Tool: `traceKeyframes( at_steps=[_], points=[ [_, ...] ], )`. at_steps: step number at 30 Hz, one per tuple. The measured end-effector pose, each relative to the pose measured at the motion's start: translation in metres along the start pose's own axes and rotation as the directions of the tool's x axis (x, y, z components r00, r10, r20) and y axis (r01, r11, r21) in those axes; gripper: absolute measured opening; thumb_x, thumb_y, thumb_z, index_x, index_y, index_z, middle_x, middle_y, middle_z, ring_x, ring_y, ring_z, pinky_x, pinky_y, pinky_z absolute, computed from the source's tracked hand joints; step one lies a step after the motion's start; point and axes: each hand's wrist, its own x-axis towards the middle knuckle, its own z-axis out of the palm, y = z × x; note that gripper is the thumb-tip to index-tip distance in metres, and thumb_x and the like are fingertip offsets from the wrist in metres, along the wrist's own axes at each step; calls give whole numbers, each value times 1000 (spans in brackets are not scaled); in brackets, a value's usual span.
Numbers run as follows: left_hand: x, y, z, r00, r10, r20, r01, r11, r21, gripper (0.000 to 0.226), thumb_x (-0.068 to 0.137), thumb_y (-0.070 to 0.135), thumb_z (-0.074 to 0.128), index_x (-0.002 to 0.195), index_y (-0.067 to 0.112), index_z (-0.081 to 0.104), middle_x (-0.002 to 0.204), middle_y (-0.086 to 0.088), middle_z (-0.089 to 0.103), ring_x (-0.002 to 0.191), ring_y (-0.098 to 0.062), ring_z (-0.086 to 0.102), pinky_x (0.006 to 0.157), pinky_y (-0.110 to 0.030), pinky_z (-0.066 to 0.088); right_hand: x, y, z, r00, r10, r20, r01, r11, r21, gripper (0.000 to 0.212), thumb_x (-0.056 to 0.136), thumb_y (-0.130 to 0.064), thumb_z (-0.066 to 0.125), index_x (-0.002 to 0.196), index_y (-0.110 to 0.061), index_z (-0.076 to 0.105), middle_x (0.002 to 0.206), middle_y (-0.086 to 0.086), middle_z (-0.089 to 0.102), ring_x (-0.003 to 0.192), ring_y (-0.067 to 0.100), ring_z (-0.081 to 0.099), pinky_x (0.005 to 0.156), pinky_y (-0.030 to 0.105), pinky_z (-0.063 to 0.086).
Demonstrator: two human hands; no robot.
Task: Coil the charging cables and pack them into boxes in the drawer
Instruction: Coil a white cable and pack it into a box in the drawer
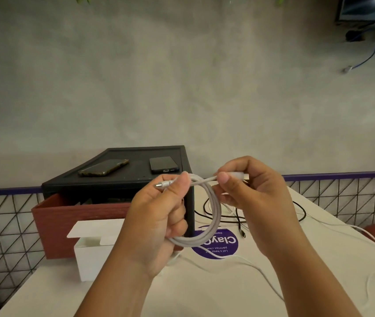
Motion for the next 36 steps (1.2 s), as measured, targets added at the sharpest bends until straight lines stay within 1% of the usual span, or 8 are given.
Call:
traceKeyframes(
  at_steps=[4,8,11,17,22,27,33,36],
  points=[
    [-1,2,1,1000,9,-27,-9,1000,-17,27,65,26,58,38,24,53,41,9,24,31,-1,18,30,-10,17,1,-1,-4,1000,-3,17,3,999,-42,21,75,-5,69,64,-22,67,63,-4,65,56,11,61,55,18,50],
    [1,1,1,996,28,-89,-32,998,-48,29,65,23,56,38,24,47,40,7,23,31,-1,17,32,-9,15,1,7,-1,989,-146,6,132,878,-460,12,78,-20,71,76,-31,74,87,-13,57,81,2,56,67,7,40],
    [6,-4,-2,984,35,-175,-52,994,-98,31,80,15,53,51,19,43,41,8,22,31,-1,17,33,-11,13,0,7,1,992,-90,87,123,820,-559,16,87,-25,61,93,-27,75,90,-15,60,86,-1,56,69,7,39],
    [8,-14,-1,951,57,-304,-127,968,-215,42,89,21,45,50,16,33,38,6,20,33,-5,18,33,-14,23,-7,12,24,982,107,157,-39,922,-384,24,80,-26,70,91,-45,60,87,-19,66,80,-7,60,67,5,46],
    [9,-19,4,969,78,-233,-153,934,-323,26,88,18,38,64,11,43,43,3,25,34,-6,21,34,-16,21,-5,18,26,980,196,33,-193,978,-85,21,88,-10,59,89,-27,70,69,-9,68,62,-1,59,63,17,50],
    [13,-18,-1,976,44,-212,-89,975,-203,24,90,13,41,68,9,50,46,3,31,36,-6,28,36,-17,28,-1,16,13,969,244,44,-240,968,-79,10,86,-20,61,83,-23,70,62,-7,64,61,5,58,61,22,51],
    [2,-19,-13,987,-17,-158,63,954,292,19,94,16,48,90,19,66,60,0,58,57,-11,56,60,-26,50,1,25,16,925,376,-53,-376,927,15,27,95,-27,49,74,-15,62,53,-8,52,46,6,48,47,22,41],
    [-11,-29,-26,979,-46,-198,127,900,418,16,93,20,51,93,24,66,70,4,68,69,-9,64,63,-22,52,-1,38,23,927,368,-70,-374,914,-158,29,94,-31,48,69,-21,59,53,-10,52,38,-1,43,45,20,35]
  ],
)
